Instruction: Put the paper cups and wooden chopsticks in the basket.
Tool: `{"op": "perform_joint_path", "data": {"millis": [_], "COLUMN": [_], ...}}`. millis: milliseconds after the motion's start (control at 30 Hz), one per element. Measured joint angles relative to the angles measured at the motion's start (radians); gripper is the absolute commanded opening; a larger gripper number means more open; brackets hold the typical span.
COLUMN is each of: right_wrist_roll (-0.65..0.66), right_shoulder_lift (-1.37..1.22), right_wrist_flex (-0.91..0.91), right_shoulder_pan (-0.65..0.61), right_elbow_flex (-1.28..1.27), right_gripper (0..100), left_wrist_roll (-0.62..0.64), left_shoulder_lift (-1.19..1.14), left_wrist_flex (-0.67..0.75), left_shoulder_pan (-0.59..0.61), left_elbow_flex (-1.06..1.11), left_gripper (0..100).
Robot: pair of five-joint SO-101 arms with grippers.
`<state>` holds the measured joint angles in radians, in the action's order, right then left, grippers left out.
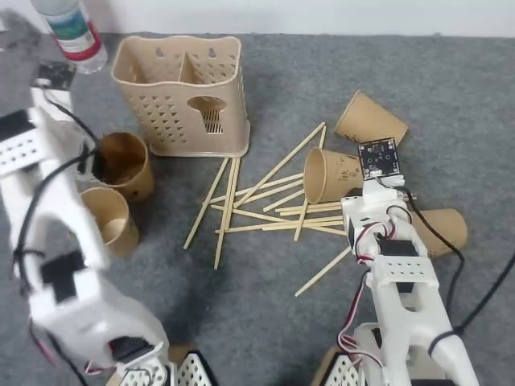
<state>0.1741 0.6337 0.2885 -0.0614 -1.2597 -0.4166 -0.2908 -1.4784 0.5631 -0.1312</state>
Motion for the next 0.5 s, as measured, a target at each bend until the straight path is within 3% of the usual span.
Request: {"op": "perform_joint_path", "data": {"millis": [300,367,467,500], "right_wrist_roll": [0.000,0.000,0.000,0.000], "right_shoulder_lift": [0.000,0.000,0.000,0.000], "right_wrist_flex": [0.000,0.000,0.000,0.000], "right_shoulder_pan": [-0.002,-0.002,-0.002,-0.002], "right_elbow_flex": [0.000,0.000,0.000,0.000], "right_gripper": [0.9,0.9,0.9,0.9], "left_wrist_roll": [-0.002,-0.002,-0.002,-0.002], "left_shoulder_lift": [-0.135,-0.137,-0.137,-0.137], "left_wrist_flex": [0.000,0.000,0.000,0.000], "left_shoulder_pan": [-0.005,-0.014,-0.032,-0.038], "left_elbow_flex": [-0.064,-0.066,-0.066,-0.066], "left_gripper": [21,16,0,1]}}
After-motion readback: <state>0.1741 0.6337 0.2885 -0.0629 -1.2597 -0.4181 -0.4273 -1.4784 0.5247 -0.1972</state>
